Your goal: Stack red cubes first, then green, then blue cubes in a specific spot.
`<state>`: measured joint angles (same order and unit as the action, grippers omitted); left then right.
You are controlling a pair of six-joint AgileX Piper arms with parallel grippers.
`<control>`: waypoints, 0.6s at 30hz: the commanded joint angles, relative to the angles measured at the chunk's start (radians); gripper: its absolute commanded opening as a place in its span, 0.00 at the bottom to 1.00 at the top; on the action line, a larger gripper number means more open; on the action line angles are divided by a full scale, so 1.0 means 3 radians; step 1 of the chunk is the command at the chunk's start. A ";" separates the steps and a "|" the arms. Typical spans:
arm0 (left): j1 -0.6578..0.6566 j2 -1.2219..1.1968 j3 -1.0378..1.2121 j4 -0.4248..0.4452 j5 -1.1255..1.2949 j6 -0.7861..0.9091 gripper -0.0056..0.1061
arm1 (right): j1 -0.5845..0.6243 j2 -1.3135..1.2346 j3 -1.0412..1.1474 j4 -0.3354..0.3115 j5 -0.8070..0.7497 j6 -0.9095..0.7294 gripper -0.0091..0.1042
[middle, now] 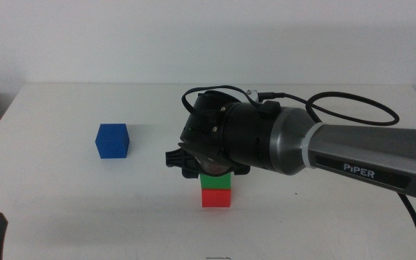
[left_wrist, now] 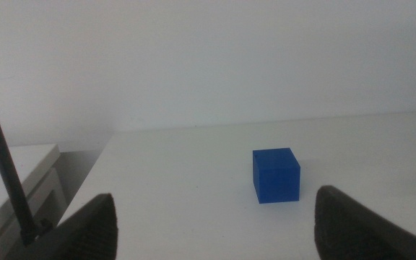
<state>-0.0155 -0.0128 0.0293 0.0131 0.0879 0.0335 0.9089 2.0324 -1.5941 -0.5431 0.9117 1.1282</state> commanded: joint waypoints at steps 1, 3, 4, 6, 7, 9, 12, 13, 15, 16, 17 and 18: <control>-0.0004 -0.0069 -0.0011 -0.0044 -0.0293 -0.0017 0.89 | 0.0008 -0.0193 -0.0080 -0.0154 0.0019 -0.0003 0.56; -0.0004 -0.0069 -0.0011 -0.0044 -0.0293 -0.0017 0.89 | 0.0008 -0.0193 -0.0080 -0.0158 0.0046 -0.0003 0.64; -0.0004 -0.0069 -0.0011 -0.0044 -0.0293 -0.0017 0.89 | 0.0008 -0.0193 -0.0080 -0.0158 0.0056 -0.0003 0.67; -0.0004 -0.0069 -0.0011 -0.0044 -0.0293 -0.0017 0.89 | 0.0008 -0.0193 -0.0080 -0.0158 0.0056 -0.0003 0.73; -0.0004 -0.0069 -0.0011 -0.0044 -0.0293 -0.0017 0.89 | 0.0008 -0.0193 -0.0080 -0.0158 0.0056 -0.0003 0.75; -0.0004 -0.0069 -0.0011 -0.0044 -0.0293 -0.0017 0.89 | 0.0008 -0.0196 -0.0080 -0.0154 0.0056 -0.0003 0.78; -0.0004 -0.0069 -0.0011 -0.0044 -0.0293 -0.0017 0.89 | 0.0051 -0.0486 -0.0144 -0.0114 0.0294 -0.0048 0.80; -0.0004 -0.0069 -0.0011 -0.0044 -0.0293 -0.0017 0.89 | 0.0076 -0.0611 -0.0175 -0.0117 0.0394 -0.0098 0.80; -0.0004 -0.0069 -0.0011 -0.0044 -0.0293 -0.0017 0.89 | 0.0125 -0.0859 -0.0233 -0.0140 0.0591 -0.0252 0.80; -0.0004 -0.0069 -0.0011 -0.0044 -0.0293 -0.0017 0.89 | 0.0139 -0.1007 -0.0246 -0.0150 0.0650 -0.0324 0.80; -0.0004 -0.0069 -0.0011 -0.0044 -0.0293 -0.0017 0.89 | 0.0158 -0.1161 -0.0245 -0.0170 0.0691 -0.0386 0.80; -0.0004 -0.0069 -0.0011 -0.0044 -0.0293 -0.0017 0.89 | 0.0158 -0.1322 -0.0242 -0.0165 0.0725 -0.0490 0.80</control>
<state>-0.0155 -0.0128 0.0293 0.0131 0.0879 0.0335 0.9522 1.7558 -1.6321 -0.5330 1.0993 1.0277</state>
